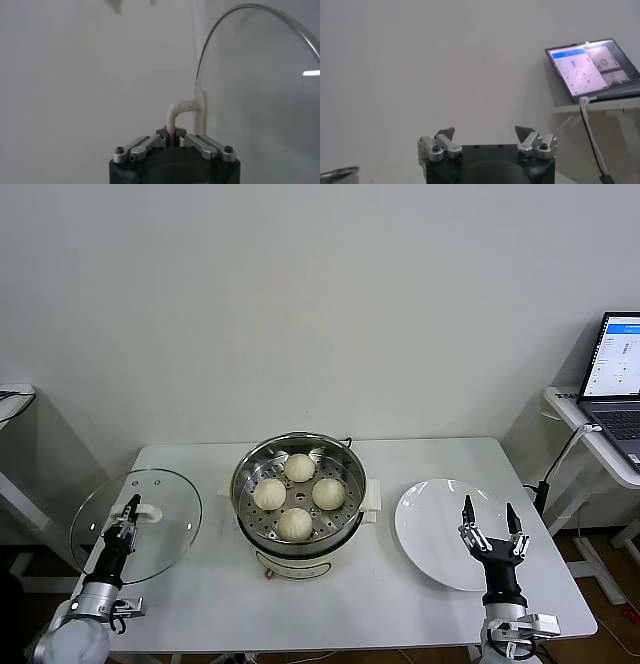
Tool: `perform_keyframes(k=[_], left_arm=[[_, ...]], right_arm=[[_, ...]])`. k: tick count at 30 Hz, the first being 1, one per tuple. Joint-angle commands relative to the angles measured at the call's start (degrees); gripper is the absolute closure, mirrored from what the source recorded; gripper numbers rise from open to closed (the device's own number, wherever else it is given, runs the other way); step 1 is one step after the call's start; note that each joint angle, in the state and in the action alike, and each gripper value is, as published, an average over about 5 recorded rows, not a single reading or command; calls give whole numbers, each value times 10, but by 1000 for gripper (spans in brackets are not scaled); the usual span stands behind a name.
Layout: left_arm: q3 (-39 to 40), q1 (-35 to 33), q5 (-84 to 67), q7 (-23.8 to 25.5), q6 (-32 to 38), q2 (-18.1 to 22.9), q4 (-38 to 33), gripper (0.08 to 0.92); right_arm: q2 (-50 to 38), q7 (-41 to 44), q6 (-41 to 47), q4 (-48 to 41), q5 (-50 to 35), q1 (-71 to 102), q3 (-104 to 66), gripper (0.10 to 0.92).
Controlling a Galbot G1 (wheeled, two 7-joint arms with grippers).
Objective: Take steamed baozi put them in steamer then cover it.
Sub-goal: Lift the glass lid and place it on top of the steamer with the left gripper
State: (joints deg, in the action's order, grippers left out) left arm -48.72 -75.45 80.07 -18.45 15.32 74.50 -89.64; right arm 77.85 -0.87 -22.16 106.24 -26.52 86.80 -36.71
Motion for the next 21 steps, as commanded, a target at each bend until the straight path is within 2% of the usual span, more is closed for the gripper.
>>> perform_keyframes(k=[1, 5, 10, 15, 21], left_arm=[[10, -129, -132, 99, -110, -50, -282, 806], [39, -142, -150, 165, -177, -83, -362, 806], [112, -119, -153, 253, -297, -118, -430, 806], [231, -55, -140, 303, -386, -133, -439, 806], [358, 41, -98, 326, -450, -124, -416, 806]], right_arm=[[-2, 1, -1, -13, -2, -8, 2, 203], [-3, 3, -2, -20, -3, -15, 4, 203], [-5, 4, -4, -26, -5, -18, 3, 203], [-6, 6, -5, -31, -7, -21, -2, 203], [-4, 6, -5, -39, -5, -24, -5, 203]])
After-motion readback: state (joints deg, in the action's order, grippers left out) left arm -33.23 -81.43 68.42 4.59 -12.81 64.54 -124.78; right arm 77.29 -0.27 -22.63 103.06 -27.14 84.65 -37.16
